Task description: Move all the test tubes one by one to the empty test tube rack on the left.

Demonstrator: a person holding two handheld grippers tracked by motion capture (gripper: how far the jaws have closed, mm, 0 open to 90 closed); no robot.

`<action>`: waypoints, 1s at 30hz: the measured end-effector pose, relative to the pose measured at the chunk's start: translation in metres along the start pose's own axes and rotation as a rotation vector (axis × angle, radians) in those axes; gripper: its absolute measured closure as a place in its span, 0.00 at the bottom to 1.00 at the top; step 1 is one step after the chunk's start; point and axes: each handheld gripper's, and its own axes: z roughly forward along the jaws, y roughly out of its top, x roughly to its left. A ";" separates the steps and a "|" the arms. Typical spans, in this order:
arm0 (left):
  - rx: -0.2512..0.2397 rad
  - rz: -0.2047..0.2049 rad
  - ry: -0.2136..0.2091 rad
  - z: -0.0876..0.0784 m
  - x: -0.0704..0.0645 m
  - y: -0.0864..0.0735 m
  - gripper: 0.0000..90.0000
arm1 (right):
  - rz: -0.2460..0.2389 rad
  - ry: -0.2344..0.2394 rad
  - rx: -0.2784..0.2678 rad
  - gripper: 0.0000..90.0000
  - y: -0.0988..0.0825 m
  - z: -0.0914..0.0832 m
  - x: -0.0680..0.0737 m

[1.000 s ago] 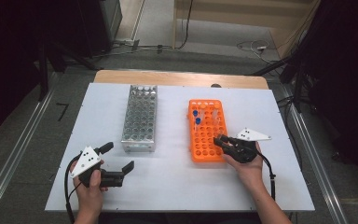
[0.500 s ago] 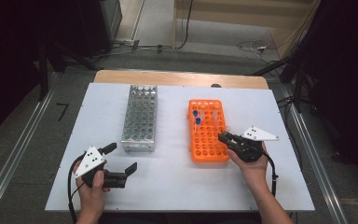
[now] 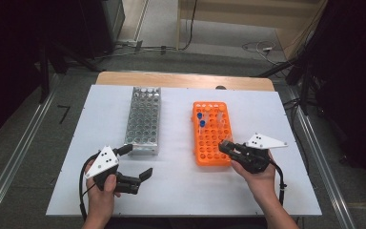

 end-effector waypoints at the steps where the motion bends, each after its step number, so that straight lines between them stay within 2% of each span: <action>1: 0.008 0.000 -0.002 0.002 -0.002 0.003 0.00 | -0.001 0.008 0.005 0.82 0.000 0.000 0.004; 4: 0.022 0.006 -0.017 0.011 -0.008 0.011 0.00 | -0.019 0.036 0.021 0.82 0.000 0.003 0.015; 10: 0.055 -0.023 -0.053 0.030 -0.016 0.025 0.04 | -0.052 0.100 0.046 0.82 -0.003 0.009 0.037; 15: 0.103 -0.028 -0.046 0.046 -0.027 0.029 0.17 | -0.072 0.137 0.060 0.82 -0.005 0.018 0.049; 18: 0.130 -0.032 -0.064 0.053 -0.032 0.028 0.24 | -0.084 0.155 0.079 0.82 -0.007 0.025 0.055; 21: 0.134 -0.029 -0.077 0.058 -0.037 0.027 0.31 | -0.097 0.166 0.092 0.82 -0.007 0.030 0.060; 27: 0.135 -0.012 -0.153 0.062 -0.044 0.030 0.46 | -0.119 0.170 0.125 0.82 -0.008 0.040 0.069; 30: 0.141 0.002 -0.165 0.064 -0.048 0.030 0.52 | -0.131 0.175 0.136 0.82 -0.008 0.044 0.073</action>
